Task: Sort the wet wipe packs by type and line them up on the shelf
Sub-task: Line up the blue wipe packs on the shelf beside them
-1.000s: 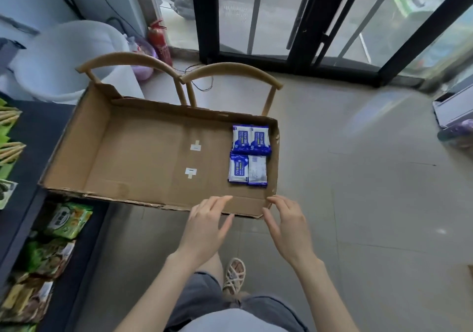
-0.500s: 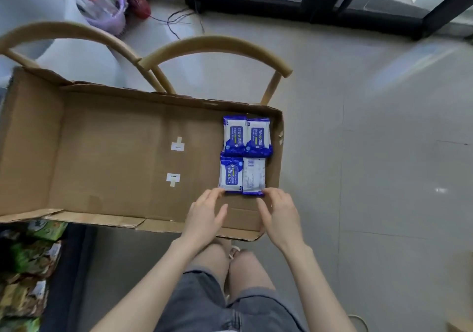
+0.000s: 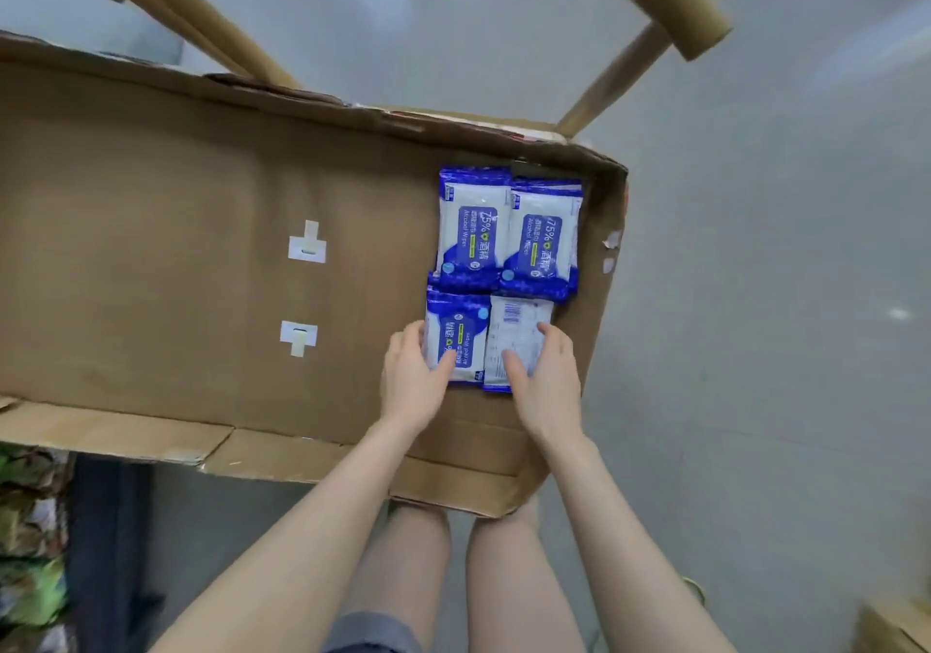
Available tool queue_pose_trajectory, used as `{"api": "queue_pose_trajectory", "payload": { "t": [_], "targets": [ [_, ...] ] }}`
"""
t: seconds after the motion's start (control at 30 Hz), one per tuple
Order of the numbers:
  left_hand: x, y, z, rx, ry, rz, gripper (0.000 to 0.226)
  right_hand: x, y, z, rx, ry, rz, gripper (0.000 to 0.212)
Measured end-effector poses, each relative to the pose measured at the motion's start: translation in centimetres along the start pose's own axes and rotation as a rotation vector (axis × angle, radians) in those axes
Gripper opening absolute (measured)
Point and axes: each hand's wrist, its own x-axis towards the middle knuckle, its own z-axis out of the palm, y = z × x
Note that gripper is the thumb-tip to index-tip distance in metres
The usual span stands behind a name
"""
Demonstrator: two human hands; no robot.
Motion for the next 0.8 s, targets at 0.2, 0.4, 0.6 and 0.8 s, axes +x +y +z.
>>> {"api": "queue_pose_trajectory", "payload": {
  "t": [0.2, 0.4, 0.6, 0.8],
  "targets": [
    [3.1, -2.1, 3.1, -0.124, 0.098, -0.075, 0.053, 3.0, 2.1, 3.8, -0.026, 0.157, 0.009, 0.069],
    [3.8, -2.7, 3.3, -0.136, 0.181, -0.047, 0.037, 3.9, 3.7, 5.7, -0.02, 0.241, 0.056, 0.08],
    [3.7, -3.5, 3.0, -0.154, 0.224, -0.065, 0.026, 4.0, 3.9, 6.3, 0.056, 0.284, 0.066, 0.078],
    [2.2, -3.2, 2.9, -0.258, 0.216, -0.036, 0.024, 3.8, 3.2, 4.9, 0.326, 0.216, 0.17, 0.059]
  ]
}}
